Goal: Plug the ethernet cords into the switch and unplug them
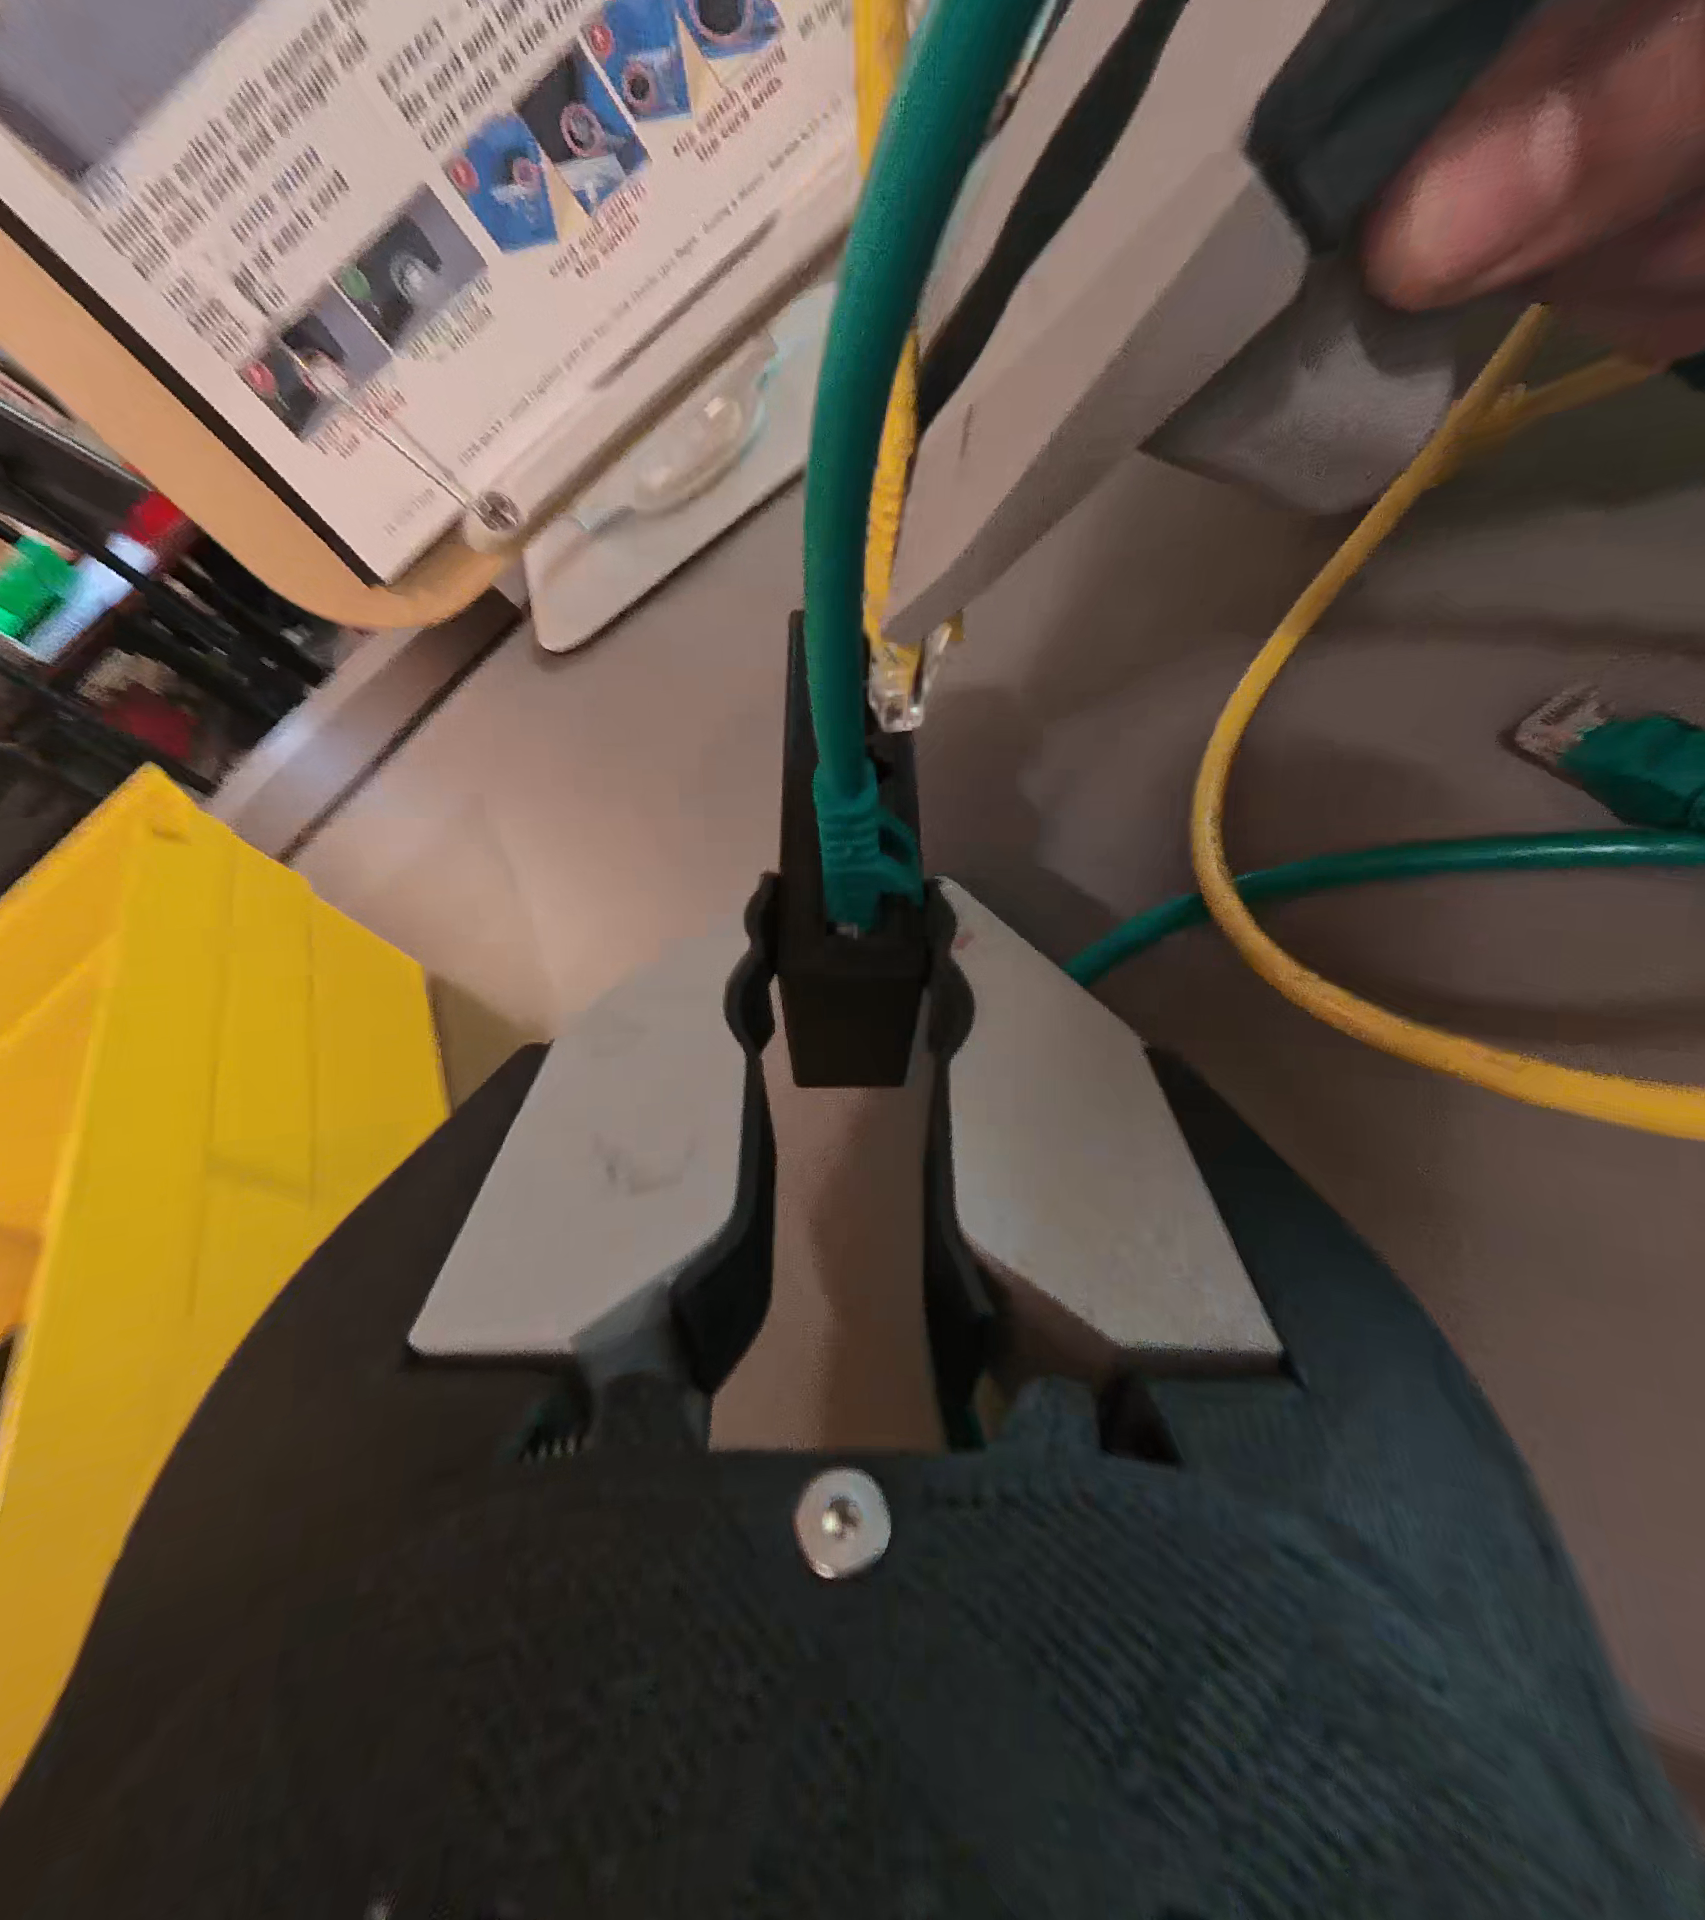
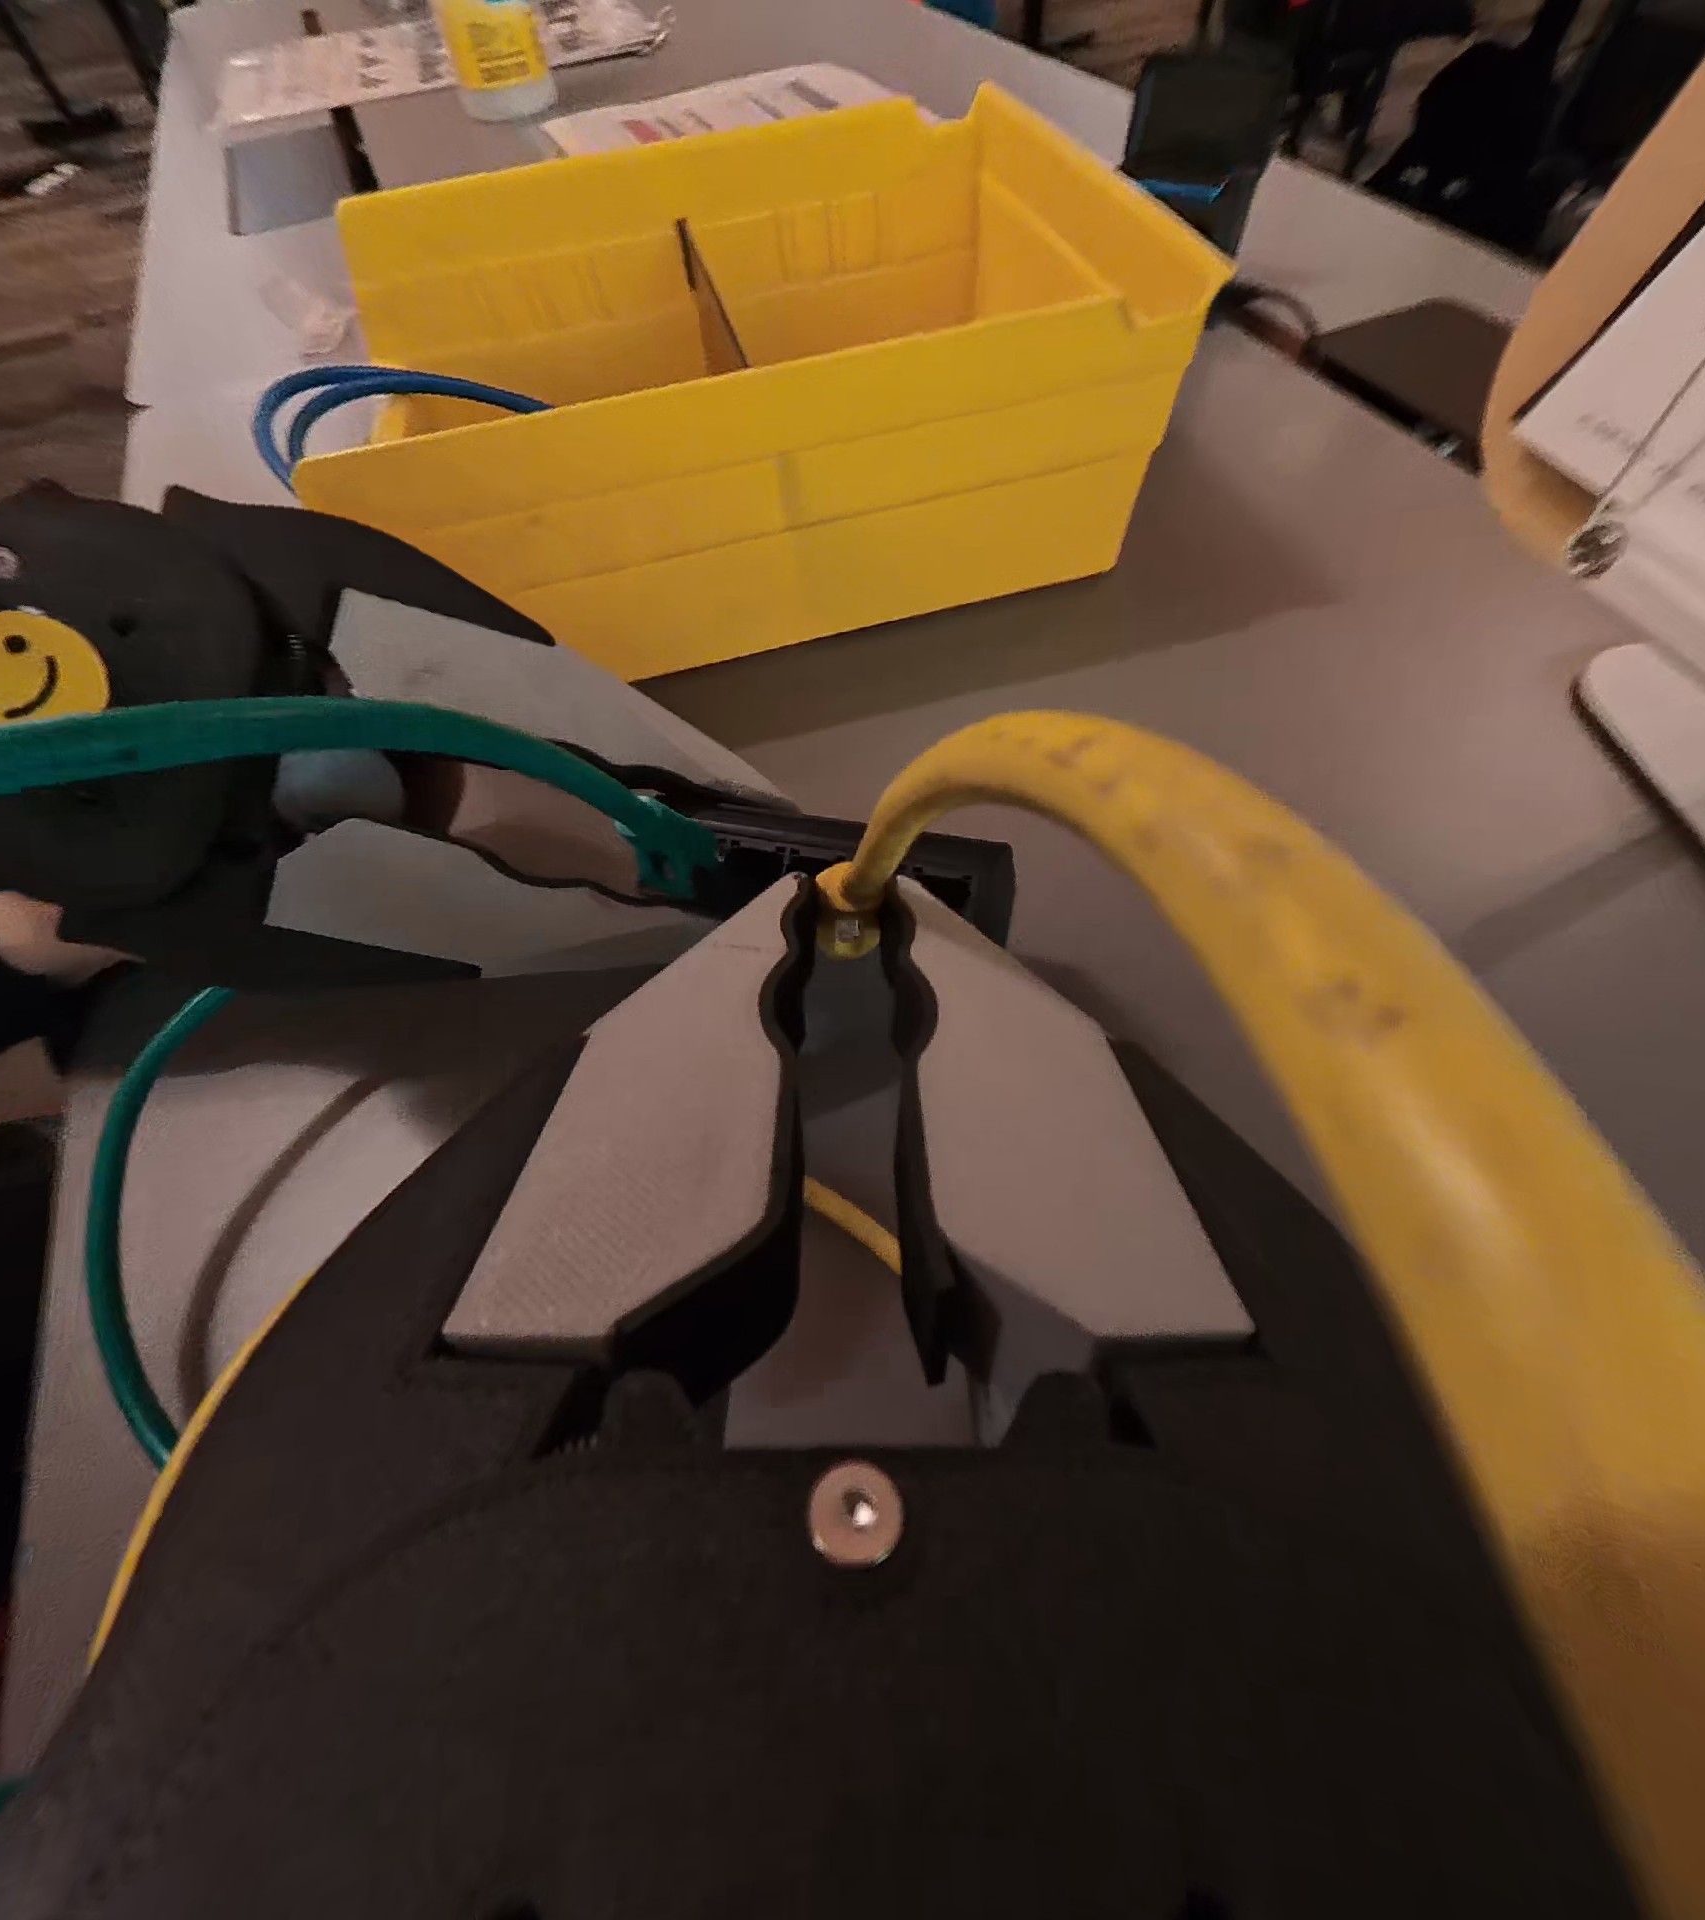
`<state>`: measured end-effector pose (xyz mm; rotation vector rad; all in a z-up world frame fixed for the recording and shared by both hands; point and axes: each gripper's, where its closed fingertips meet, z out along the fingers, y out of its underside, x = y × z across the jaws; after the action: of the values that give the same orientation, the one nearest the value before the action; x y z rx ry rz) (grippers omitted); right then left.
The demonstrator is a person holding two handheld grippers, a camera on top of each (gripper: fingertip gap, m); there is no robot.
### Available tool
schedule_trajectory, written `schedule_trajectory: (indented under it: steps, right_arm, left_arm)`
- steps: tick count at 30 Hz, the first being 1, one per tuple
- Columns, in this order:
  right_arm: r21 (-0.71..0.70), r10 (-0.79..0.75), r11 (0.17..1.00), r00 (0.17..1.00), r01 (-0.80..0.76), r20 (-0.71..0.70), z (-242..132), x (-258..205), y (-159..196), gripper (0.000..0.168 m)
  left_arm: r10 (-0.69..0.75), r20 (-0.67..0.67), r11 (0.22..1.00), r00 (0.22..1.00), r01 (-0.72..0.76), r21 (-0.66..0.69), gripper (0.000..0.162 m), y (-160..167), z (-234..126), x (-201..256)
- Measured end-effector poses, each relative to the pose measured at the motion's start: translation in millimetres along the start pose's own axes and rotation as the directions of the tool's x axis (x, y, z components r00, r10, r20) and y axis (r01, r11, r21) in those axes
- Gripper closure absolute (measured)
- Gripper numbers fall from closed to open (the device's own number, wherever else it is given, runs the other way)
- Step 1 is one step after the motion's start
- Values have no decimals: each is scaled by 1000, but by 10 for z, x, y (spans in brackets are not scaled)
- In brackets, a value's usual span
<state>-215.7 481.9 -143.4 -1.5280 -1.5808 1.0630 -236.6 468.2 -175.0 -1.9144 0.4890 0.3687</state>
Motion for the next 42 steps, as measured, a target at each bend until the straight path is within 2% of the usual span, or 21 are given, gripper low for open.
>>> schedule_trajectory:
  steps: [3,6,9,13,19,21,24,27,32,37,40,42]
  right_arm:
    - [69,-59,996,995,64,-76,-37,29,-128,160]
    - [156,-63,985,996,73,-70,-97,-16,-255,160]
    - [230,-48,971,998,58,-47,-143,-65,-355,160]
    - [318,-55,944,992,89,-114,-233,-29,-471,160]
    - [340,-112,928,984,153,-138,-213,-110,-498,160]
    - [354,-102,926,990,131,-101,-208,-123,-495,160]
    - [341,3,940,997,-30,81,-171,-141,-436,160]
    - [275,103,944,956,-181,275,-157,-192,-352,160]
    - [158,176,948,868,-276,464,-242,-290,-261,158]
    - [1,180,980,897,-197,403,-222,-244,7,157]
    - [-71,156,988,922,-140,354,-131,-264,143,157]
    - [-100,139,989,935,-111,328,-57,-297,196,160]
  left_arm:
    - [158,131,986,979,-164,35,137,-138,-7,-105]
    - [252,219,961,943,-271,58,137,-261,-43,-174]
    - [275,287,946,918,-312,92,136,-392,-80,-279]
    - [300,341,918,891,-367,153,136,-546,-138,-285]
    - [318,381,875,868,-424,236,136,-674,-280,-235]
    - [306,351,876,885,-406,260,137,-662,-287,-224]
    - [291,299,868,909,-382,317,136,-673,-331,-153]
    - [314,254,841,915,-392,373,136,-703,-377,-36]
    - [257,111,817,960,-277,506,136,-788,-485,119]
    - [118,-62,917,991,-85,391,136,-612,-332,278]
    - [-9,-89,960,996,33,279,137,-403,-284,334]
    - [-28,-73,977,997,43,208,135,-288,-296,355]
